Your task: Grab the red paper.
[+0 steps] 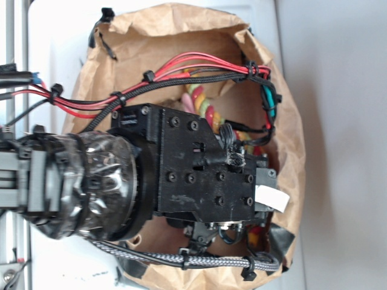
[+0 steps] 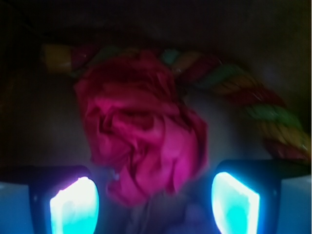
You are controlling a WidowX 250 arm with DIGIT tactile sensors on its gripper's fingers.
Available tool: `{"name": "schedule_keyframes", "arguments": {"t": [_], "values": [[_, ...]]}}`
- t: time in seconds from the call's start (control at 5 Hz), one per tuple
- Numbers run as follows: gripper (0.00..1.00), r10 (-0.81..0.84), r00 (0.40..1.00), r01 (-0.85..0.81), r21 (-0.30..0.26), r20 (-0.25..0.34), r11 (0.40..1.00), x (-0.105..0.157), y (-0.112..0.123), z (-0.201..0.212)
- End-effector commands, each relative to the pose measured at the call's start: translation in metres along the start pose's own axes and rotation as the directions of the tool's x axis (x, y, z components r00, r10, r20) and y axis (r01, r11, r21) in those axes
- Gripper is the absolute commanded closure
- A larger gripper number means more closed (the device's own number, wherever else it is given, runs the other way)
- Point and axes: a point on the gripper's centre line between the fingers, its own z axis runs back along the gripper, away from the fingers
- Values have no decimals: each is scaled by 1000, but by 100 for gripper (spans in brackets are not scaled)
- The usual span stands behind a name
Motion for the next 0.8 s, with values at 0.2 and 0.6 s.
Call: {"name": "schedule_keyframes", "arguments": {"t": [0.2,0.6], "values": [[0,-15,993,9,56,113,998,20,17,0],[100,-114,990,116,-26,80,993,30,59,-16]]}}
